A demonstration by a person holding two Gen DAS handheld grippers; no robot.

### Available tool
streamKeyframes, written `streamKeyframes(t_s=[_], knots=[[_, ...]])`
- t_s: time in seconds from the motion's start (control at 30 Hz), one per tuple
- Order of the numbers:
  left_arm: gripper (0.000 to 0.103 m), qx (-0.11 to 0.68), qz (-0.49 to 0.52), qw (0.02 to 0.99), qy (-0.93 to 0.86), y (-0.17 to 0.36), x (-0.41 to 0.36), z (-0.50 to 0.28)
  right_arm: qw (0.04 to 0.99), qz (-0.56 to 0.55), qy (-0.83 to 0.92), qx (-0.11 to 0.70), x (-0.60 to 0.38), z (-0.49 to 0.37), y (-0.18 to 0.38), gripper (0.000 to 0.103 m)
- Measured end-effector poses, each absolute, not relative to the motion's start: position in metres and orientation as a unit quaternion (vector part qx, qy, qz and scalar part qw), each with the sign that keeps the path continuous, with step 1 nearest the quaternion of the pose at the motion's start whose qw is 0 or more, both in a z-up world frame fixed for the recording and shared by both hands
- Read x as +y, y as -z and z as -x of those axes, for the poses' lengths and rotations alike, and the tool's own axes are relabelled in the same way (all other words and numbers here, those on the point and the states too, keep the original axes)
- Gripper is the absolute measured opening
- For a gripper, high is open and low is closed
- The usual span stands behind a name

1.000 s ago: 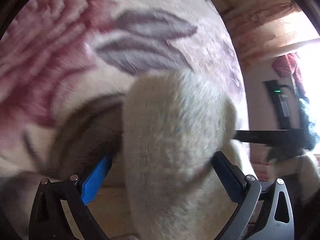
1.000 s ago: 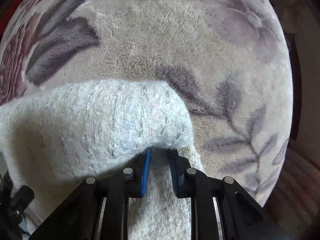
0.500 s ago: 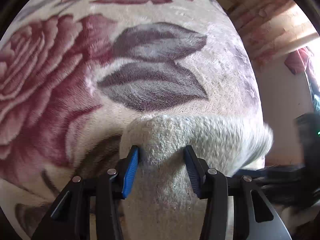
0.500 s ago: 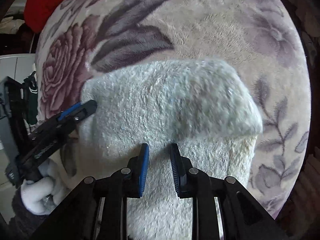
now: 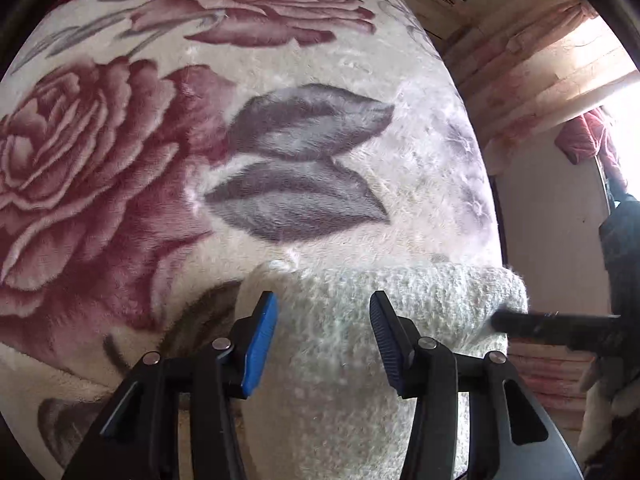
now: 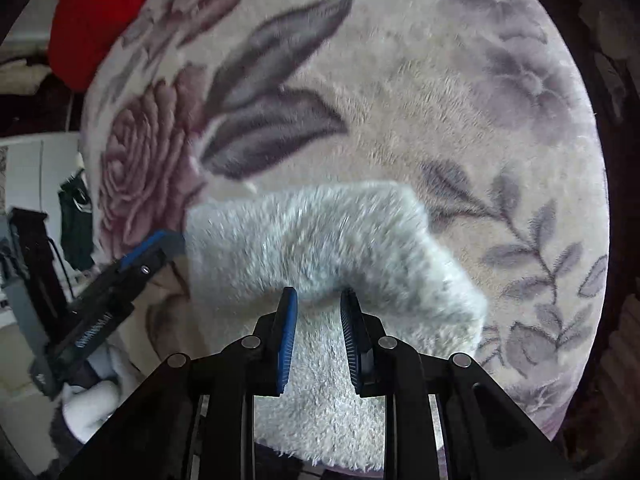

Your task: Fold large clothes

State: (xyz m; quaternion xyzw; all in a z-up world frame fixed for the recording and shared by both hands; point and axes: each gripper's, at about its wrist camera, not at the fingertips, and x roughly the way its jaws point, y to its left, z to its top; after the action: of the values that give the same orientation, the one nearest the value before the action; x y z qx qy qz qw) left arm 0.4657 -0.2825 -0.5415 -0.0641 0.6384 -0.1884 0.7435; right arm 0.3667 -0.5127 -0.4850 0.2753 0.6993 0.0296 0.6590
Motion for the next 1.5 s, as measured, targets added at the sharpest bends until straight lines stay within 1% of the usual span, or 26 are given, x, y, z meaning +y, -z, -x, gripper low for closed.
streamKeyframes(t_s=[0.03, 0.1, 0.13, 0.2, 0.23, 0.3, 0.33, 0.37, 0.4, 0.43, 0.5, 0.6, 0.67, 0.73, 0.83, 0.9, 0.93, 0.97, 1.0, 1.03, 1.07, 1.1, 1.17, 1.3, 1.37, 1.5], knots=[[0.045, 0.646, 0.059, 0.739, 0.181, 0.555, -0.285, -0.470, 0.665, -0.288, -0.029, 0.689, -0.520, -0.370, 0.482, 0.024], [0.048, 0.656, 0.052, 0.731, 0.179, 0.580, -0.291, -0.476, 0.673, -0.291, -0.019, 0.680, -0.530, -0.379, 0.496, 0.024], [0.051, 0.654, 0.057, 0.732, 0.181, 0.587, -0.291, -0.479, 0.674, -0.278, -0.006, 0.685, -0.532, -0.383, 0.514, 0.024], [0.052, 0.661, 0.070, 0.724, 0.186, 0.588, -0.287, -0.486, 0.643, -0.270, 0.014, 0.716, -0.532, -0.388, 0.563, 0.025], [0.052, 0.662, 0.072, 0.722, 0.185, 0.582, -0.285, -0.488, 0.632, -0.284, 0.014, 0.721, -0.534, -0.387, 0.574, 0.025], [0.050, 0.654, 0.083, 0.727, 0.192, 0.567, -0.277, -0.485, 0.634, -0.311, -0.002, 0.708, -0.545, -0.386, 0.560, 0.032], [0.050, 0.647, 0.096, 0.730, 0.198, 0.555, -0.268, -0.481, 0.637, -0.332, -0.015, 0.695, -0.553, -0.382, 0.548, 0.037], [0.058, 0.643, 0.108, 0.731, 0.202, 0.549, -0.260, -0.476, 0.643, -0.361, -0.034, 0.675, -0.564, -0.375, 0.536, 0.062], [0.067, 0.640, 0.124, 0.729, 0.209, 0.545, -0.250, -0.470, 0.650, -0.379, -0.049, 0.657, -0.574, -0.367, 0.523, 0.099], [0.082, 0.639, 0.137, 0.727, 0.211, 0.544, -0.243, -0.466, 0.656, -0.377, -0.048, 0.652, -0.581, -0.360, 0.514, 0.103], [0.083, 0.634, 0.174, 0.721, 0.219, 0.549, -0.224, -0.452, 0.668, -0.354, -0.045, 0.653, -0.594, -0.343, 0.510, 0.103], [0.083, 0.647, 0.228, 0.689, 0.234, 0.579, -0.205, -0.426, 0.642, -0.350, -0.088, 0.676, -0.606, -0.322, 0.552, 0.103], [0.083, 0.654, 0.246, 0.674, 0.239, 0.602, -0.202, -0.412, 0.609, -0.382, -0.141, 0.681, -0.607, -0.310, 0.589, 0.103], [0.083, 0.653, 0.284, 0.651, 0.262, 0.624, -0.204, -0.401, 0.559, -0.444, -0.187, 0.675, -0.598, -0.299, 0.635, 0.103], [0.084, 0.635, 0.341, 0.627, 0.296, 0.648, -0.210, -0.390, 0.524, -0.508, -0.236, 0.642, -0.577, -0.292, 0.672, 0.103], [0.086, 0.620, 0.354, 0.634, 0.298, 0.650, -0.209, -0.392, 0.533, -0.522, -0.249, 0.617, -0.570, -0.294, 0.673, 0.103], [0.084, 0.610, 0.360, 0.639, 0.299, 0.648, -0.209, -0.393, 0.538, -0.529, -0.251, 0.606, -0.568, -0.296, 0.673, 0.101], [0.080, 0.602, 0.365, 0.644, 0.298, 0.646, -0.208, -0.394, 0.542, -0.544, -0.249, 0.590, -0.568, -0.296, 0.672, 0.085], [0.076, 0.596, 0.367, 0.650, 0.296, 0.643, -0.206, -0.394, 0.542, -0.560, -0.243, 0.578, -0.569, -0.296, 0.672, 0.079], [0.069, 0.589, 0.369, 0.654, 0.298, 0.637, -0.205, -0.396, 0.548, -0.563, -0.232, 0.574, -0.569, -0.295, 0.668, 0.076], [0.063, 0.586, 0.369, 0.657, 0.299, 0.632, -0.203, -0.397, 0.555, -0.563, -0.227, 0.568, -0.569, -0.295, 0.662, 0.070], [0.062, 0.581, 0.373, 0.658, 0.301, 0.627, -0.200, -0.399, 0.560, -0.565, -0.227, 0.563, -0.568, -0.294, 0.655, 0.067], [0.062, 0.571, 0.387, 0.659, 0.301, 0.614, -0.193, -0.410, 0.563, -0.568, -0.228, 0.555, -0.563, -0.299, 0.641, 0.065], [0.062, 0.536, 0.384, 0.689, 0.302, 0.574, -0.177, -0.443, 0.570, -0.572, -0.240, 0.539, -0.554, -0.323, 0.606, 0.064], [0.062, 0.519, 0.381, 0.704, 0.300, 0.553, -0.163, -0.472, 0.579, -0.565, -0.250, 0.532, -0.546, -0.351, 0.588, 0.064], [0.062, 0.497, 0.367, 0.732, 0.287, 0.528, -0.129, -0.543, 0.593, -0.547, -0.278, 0.522, -0.520, -0.439, 0.565, 0.064]])
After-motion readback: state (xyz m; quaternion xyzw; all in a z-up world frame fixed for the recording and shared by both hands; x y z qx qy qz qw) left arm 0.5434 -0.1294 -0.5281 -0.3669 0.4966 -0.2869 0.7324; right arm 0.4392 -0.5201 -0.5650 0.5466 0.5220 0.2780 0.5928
